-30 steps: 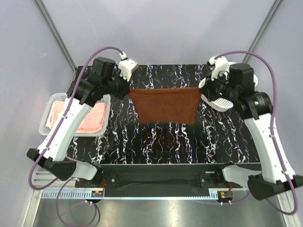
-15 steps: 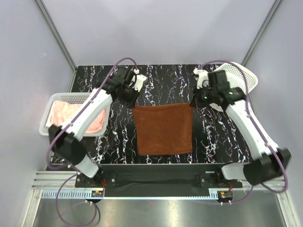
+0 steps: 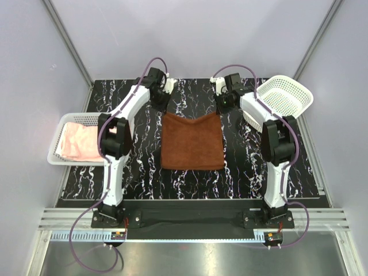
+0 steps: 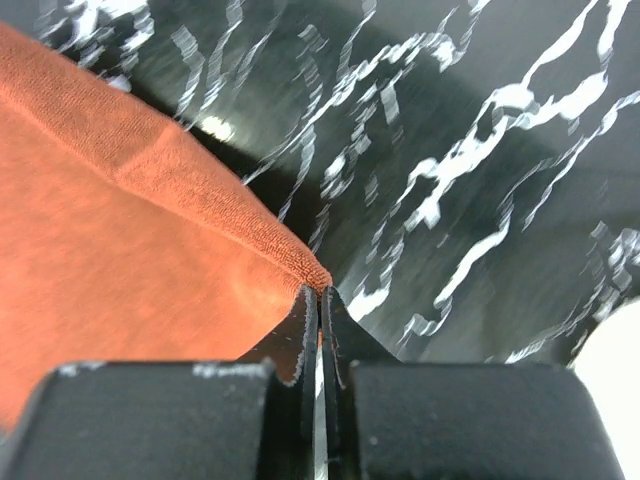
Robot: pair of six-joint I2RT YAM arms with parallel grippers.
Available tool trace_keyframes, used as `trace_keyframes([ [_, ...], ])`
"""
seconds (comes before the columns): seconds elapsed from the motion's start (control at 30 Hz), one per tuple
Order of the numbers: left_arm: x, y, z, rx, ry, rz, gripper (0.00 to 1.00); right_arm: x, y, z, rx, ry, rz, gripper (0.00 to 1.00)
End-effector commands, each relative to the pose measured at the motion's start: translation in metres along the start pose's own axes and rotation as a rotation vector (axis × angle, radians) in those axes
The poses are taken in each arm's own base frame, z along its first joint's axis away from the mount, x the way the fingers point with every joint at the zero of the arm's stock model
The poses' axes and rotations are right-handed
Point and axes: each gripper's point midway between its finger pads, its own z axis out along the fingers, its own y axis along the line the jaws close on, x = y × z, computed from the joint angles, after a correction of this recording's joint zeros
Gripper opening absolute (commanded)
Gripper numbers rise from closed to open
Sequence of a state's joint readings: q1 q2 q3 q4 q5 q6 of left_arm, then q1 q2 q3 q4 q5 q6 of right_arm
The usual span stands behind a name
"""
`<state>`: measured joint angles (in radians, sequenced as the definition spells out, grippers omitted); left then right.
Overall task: Fold and stack the towels
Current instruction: Fold the towel
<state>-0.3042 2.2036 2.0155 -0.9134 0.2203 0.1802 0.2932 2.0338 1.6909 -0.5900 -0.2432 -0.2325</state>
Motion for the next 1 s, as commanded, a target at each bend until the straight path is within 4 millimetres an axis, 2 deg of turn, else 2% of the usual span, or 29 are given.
trace_keyframes([
  [0.0, -0.032, 0.01, -0.001, 0.018, -0.09, 0.017, 0.0, -0.046, -0.033, 0.005, 0.092, -0.124, -0.083, 0.0],
  [0.03, -0.033, 0.012, 0.0, 0.017, -0.095, 0.018, 0.0, -0.042, -0.037, 0.014, 0.096, -0.108, -0.084, 0.0],
  [0.07, -0.034, 0.014, 0.002, 0.01, -0.098, 0.018, 0.0, -0.046, -0.04, 0.015, 0.102, -0.112, -0.092, 0.0],
  [0.17, -0.032, 0.022, 0.004, -0.024, -0.088, 0.031, 0.0, -0.043, -0.05, 0.023, 0.136, -0.098, -0.116, 0.0],
  [0.33, -0.028, 0.033, 0.005, -0.019, -0.085, 0.005, 0.0, -0.045, -0.07, 0.017, 0.242, -0.115, -0.147, 0.0],
  [0.4, -0.022, 0.033, 0.005, -0.02, -0.073, 0.006, 0.0, -0.039, -0.073, 0.016, 0.256, -0.112, -0.146, 0.0],
  [0.57, -0.018, 0.023, -0.01, 0.005, -0.088, 0.019, 0.0, -0.046, -0.065, -0.012, 0.256, -0.162, -0.143, 0.0],
  [0.63, -0.015, 0.02, -0.009, 0.016, -0.088, 0.014, 0.0, -0.043, -0.063, -0.014, 0.25, -0.161, -0.135, 0.0],
  [0.8, -0.01, 0.008, -0.019, 0.046, -0.094, 0.009, 0.0, -0.02, -0.057, -0.015, 0.247, -0.142, -0.099, 0.0],
  [0.83, -0.004, 0.004, -0.018, 0.052, -0.08, 0.012, 0.0, -0.013, -0.055, -0.018, 0.245, -0.135, -0.093, 0.0],
  [0.93, 0.0, -0.006, -0.025, 0.053, -0.074, 0.028, 0.0, -0.009, -0.048, -0.027, 0.233, -0.146, -0.076, 0.0],
  [0.97, 0.007, -0.009, -0.024, 0.054, -0.056, 0.03, 0.0, -0.001, -0.045, -0.027, 0.225, -0.135, -0.062, 0.0],
])
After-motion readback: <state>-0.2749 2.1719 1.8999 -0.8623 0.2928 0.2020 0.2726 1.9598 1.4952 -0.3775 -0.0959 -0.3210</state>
